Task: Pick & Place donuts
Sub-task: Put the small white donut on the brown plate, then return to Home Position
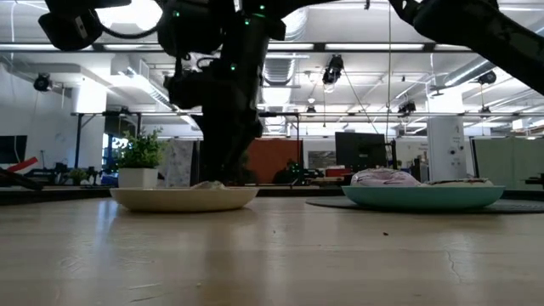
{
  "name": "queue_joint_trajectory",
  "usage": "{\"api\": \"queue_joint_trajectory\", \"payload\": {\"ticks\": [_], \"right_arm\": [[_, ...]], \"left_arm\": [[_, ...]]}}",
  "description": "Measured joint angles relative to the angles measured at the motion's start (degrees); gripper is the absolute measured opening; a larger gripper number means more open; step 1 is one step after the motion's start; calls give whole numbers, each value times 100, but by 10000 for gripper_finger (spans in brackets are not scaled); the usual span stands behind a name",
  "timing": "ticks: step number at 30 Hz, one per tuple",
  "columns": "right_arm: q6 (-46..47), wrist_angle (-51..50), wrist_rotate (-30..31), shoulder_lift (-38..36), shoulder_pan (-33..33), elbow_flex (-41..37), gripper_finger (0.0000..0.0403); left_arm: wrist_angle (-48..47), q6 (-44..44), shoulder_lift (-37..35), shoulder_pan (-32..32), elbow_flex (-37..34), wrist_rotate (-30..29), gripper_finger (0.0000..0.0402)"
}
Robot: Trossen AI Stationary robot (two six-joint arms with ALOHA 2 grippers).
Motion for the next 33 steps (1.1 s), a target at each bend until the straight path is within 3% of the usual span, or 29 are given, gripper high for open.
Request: {"api": "queue_joint_trajectory", "payload": {"ticks": [9,16,26,29,33], "right_arm": [[-612,141,199,-56,118,0,190],[-824,184,219,-135,109,-2,191],[-663,148,306,-1032,378,-113,181],[-512,-24,476,-1337,472,-545,178],[-35,311,602,-2087,693,-1900,177]], "left_arm": [[0,-13,0,2,0,0,94],[0,-30,0,4,0,-15,94],[44,139,-41,6,0,-16,94],[-13,352,-108,7,-2,-4,94],[-26,-41,-270,7,-2,64,94]]}}
